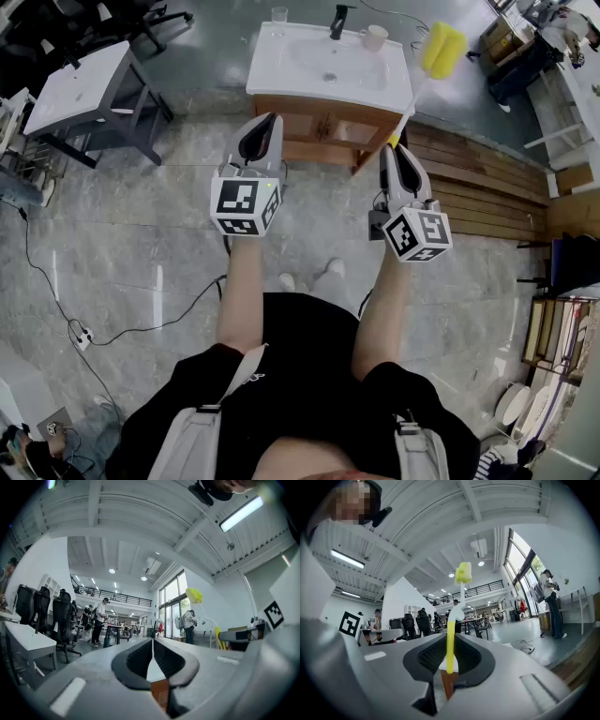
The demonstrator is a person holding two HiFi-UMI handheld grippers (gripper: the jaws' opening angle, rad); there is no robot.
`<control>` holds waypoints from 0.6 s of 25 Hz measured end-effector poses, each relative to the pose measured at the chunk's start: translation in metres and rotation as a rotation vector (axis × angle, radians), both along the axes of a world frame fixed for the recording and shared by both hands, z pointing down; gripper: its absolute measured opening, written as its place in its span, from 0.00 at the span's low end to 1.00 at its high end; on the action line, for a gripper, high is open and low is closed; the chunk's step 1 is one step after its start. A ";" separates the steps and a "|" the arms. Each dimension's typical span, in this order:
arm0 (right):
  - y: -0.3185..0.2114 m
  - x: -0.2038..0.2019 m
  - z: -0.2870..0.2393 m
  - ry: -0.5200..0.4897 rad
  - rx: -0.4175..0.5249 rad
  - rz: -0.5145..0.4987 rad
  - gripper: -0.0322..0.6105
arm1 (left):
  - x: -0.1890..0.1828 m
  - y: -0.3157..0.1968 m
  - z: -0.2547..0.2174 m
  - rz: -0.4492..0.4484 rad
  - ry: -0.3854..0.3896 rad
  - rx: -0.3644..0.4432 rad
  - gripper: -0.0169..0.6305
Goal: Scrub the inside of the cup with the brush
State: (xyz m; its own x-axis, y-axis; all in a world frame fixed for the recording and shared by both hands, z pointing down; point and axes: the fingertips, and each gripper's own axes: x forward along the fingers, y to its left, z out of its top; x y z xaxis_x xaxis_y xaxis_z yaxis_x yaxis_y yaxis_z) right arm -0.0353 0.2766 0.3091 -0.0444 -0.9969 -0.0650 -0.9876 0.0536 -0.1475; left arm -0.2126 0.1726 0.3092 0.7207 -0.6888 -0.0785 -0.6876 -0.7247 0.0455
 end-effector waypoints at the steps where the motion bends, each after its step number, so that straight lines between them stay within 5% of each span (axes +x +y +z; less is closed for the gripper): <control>1: -0.001 0.000 -0.001 -0.002 0.002 -0.002 0.12 | -0.001 -0.001 -0.002 -0.001 0.003 0.005 0.02; 15: -0.005 0.004 -0.023 -0.005 0.039 -0.014 0.13 | -0.006 -0.013 -0.025 -0.024 0.042 0.055 0.02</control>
State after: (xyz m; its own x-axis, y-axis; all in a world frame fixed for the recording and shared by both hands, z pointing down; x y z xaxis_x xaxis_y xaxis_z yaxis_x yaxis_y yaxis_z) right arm -0.0317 0.2714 0.2865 -0.0580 -0.9929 -0.1039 -0.9860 0.0733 -0.1496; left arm -0.2188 0.1596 0.2845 0.6993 -0.6996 -0.1469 -0.7031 -0.7102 0.0353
